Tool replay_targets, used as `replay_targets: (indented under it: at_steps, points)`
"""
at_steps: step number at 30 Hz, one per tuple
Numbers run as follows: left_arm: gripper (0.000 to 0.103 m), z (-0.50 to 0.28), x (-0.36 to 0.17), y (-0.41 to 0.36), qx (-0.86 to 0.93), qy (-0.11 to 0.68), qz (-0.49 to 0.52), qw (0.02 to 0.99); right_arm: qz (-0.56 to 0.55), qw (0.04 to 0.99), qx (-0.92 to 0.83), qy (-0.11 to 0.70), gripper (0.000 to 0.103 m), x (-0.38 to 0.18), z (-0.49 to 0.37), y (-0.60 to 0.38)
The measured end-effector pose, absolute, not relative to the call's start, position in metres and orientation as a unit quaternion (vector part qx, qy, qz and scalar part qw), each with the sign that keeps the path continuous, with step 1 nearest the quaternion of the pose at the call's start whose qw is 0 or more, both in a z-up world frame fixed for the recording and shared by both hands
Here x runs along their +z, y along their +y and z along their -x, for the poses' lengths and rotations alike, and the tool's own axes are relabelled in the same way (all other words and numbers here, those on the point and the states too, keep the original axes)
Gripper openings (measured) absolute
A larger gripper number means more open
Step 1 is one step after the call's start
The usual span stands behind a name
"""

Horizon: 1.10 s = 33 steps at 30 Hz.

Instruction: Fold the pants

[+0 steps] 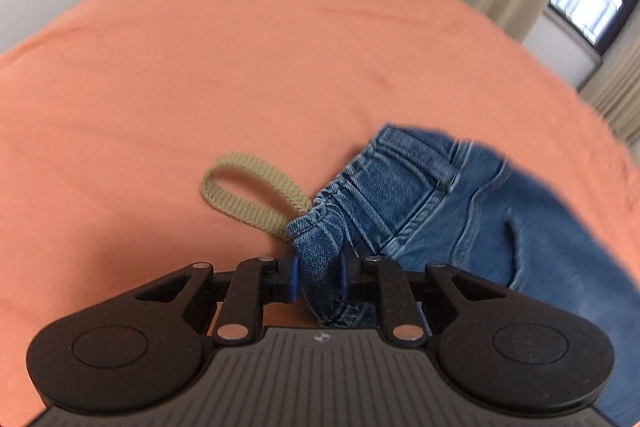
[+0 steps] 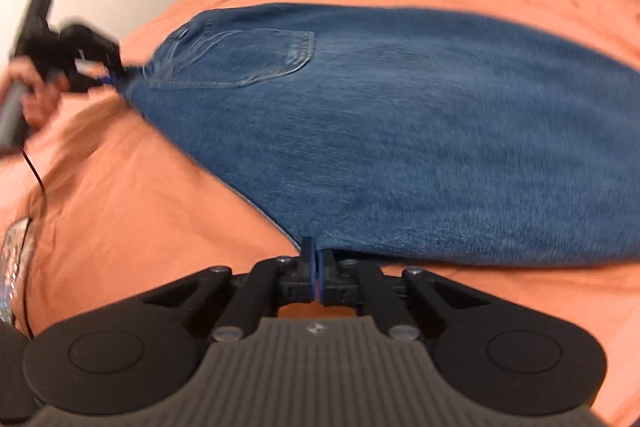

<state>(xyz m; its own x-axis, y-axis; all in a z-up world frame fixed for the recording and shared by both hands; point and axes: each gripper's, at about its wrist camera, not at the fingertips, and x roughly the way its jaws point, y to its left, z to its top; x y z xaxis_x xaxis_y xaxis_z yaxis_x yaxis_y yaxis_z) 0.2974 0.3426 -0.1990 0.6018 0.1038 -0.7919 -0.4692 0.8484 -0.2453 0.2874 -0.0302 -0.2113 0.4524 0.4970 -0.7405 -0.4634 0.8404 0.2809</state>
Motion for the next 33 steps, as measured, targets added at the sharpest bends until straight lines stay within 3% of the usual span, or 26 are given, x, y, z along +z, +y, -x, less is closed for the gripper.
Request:
replay_targets:
  at_steps: [2, 5, 6, 8, 9, 10, 17, 25, 29, 33]
  points:
    - [0.027, -0.296, -0.198, 0.340, 0.164, 0.412, 0.216, 0.870, -0.026, 0.850, 0.279, 0.445, 0.000, -0.211, -0.288, -0.033]
    - [0.055, -0.294, -0.183, 0.341, 0.172, 0.415, 0.179, 0.875, -0.022, 0.842, 0.282, 0.460, 0.002, -0.210, -0.288, -0.033]
    - [0.057, -0.291, -0.175, 0.341, 0.176, 0.411, 0.161, 0.880, -0.014, 0.843, 0.280, 0.458, 0.003, -0.208, -0.287, -0.034]
    - [0.055, -0.290, -0.154, 0.331, 0.193, 0.393, 0.110, 0.892, 0.001, 0.852, 0.275, 0.446, 0.013, -0.201, -0.281, -0.042]
    - [0.052, -0.290, -0.143, 0.325, 0.186, 0.382, 0.089, 0.901, 0.004, 0.858, 0.271, 0.437, 0.027, -0.195, -0.280, -0.049]
    - [0.050, -0.289, -0.133, 0.320, 0.167, 0.372, 0.078, 0.910, 0.006, 0.864, 0.265, 0.427, 0.033, -0.188, -0.279, -0.057]
    - [0.022, -0.345, -0.130, 0.285, 0.084, 0.389, 0.069, 0.915, 0.006, 0.904, 0.168, 0.394, 0.033, -0.153, -0.287, -0.141]
    - [0.019, -0.397, -0.188, 0.278, 0.138, 0.457, 0.098, 0.873, 0.014, 0.915, 0.058, 0.399, 0.034, -0.137, -0.298, -0.250]
    - [0.020, -0.401, -0.178, 0.255, 0.159, 0.462, 0.033, 0.872, -0.017, 0.910, 0.008, 0.413, 0.034, -0.137, -0.303, -0.307]
    - [0.020, -0.383, -0.147, 0.223, 0.159, 0.413, -0.026, 0.896, -0.095, 0.907, -0.036, 0.409, 0.034, -0.134, -0.305, -0.372]
